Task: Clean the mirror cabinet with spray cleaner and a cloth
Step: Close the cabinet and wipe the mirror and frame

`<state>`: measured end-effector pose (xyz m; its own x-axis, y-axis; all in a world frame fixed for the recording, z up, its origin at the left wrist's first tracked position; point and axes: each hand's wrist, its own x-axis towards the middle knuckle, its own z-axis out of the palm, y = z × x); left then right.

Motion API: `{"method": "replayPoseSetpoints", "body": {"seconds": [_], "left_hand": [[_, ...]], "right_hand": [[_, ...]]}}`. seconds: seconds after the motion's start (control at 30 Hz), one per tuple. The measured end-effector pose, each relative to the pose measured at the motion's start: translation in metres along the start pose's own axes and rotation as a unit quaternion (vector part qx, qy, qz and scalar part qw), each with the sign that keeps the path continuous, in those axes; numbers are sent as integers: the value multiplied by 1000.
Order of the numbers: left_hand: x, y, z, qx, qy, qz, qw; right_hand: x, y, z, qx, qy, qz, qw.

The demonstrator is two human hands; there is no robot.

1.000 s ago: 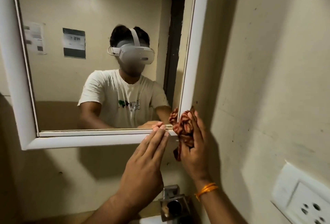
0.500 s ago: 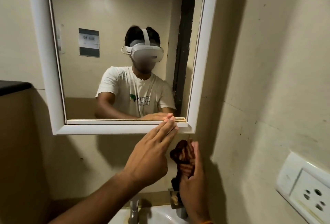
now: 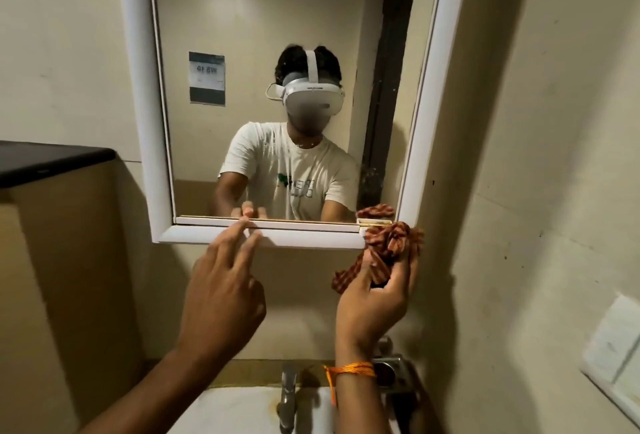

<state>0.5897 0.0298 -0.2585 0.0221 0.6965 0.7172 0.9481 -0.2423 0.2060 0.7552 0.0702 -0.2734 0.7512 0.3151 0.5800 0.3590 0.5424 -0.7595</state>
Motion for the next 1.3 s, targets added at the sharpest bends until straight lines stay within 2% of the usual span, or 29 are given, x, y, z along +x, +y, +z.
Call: {"method": "replayPoseSetpoints", "body": {"seconds": [0.23,0.33,0.43,0.47,0.5,0.6,0.67,0.8,0.93,1.03,1.17,1.3], "left_hand": [[5,-24,-13,27,26,-30,999],[4,-25,-13,28,22,-20,999],[4,-28,-12,33,16,-16,999],[4,-31,-12,33,19,-19,999],[5,-34,-13,31,23,-28,999],[7,-47,-18,23,47,-73,996],[5,-56,-19,30,58,-90,994],[3,-64,-16,25,62,-91,994],[3,-68,-16,-24,83,-131,988],[3,-69,-17,-66,84,-138,985],[0,-75,-29,-153,87,-122,977],[-2,-94,-51,-182,40,-128,974]], "right_hand": [[-29,-21,6,-9,-37,70,997],[-51,-31,5,-19,-141,37,989],[-55,-37,-2,6,-274,-27,961],[-51,-40,-5,13,-290,-49,956],[-45,-42,-7,12,-277,-71,958],[-23,-37,-8,-35,-158,-110,981],[-15,-27,-3,-86,-140,-133,977],[-28,-22,14,-158,-172,-175,957],[-51,-27,29,-131,-182,-160,961],[-76,-37,44,-112,-231,-177,950],[-118,-68,69,-111,-341,-217,908],[-139,-85,90,-111,-400,-256,873]]}}
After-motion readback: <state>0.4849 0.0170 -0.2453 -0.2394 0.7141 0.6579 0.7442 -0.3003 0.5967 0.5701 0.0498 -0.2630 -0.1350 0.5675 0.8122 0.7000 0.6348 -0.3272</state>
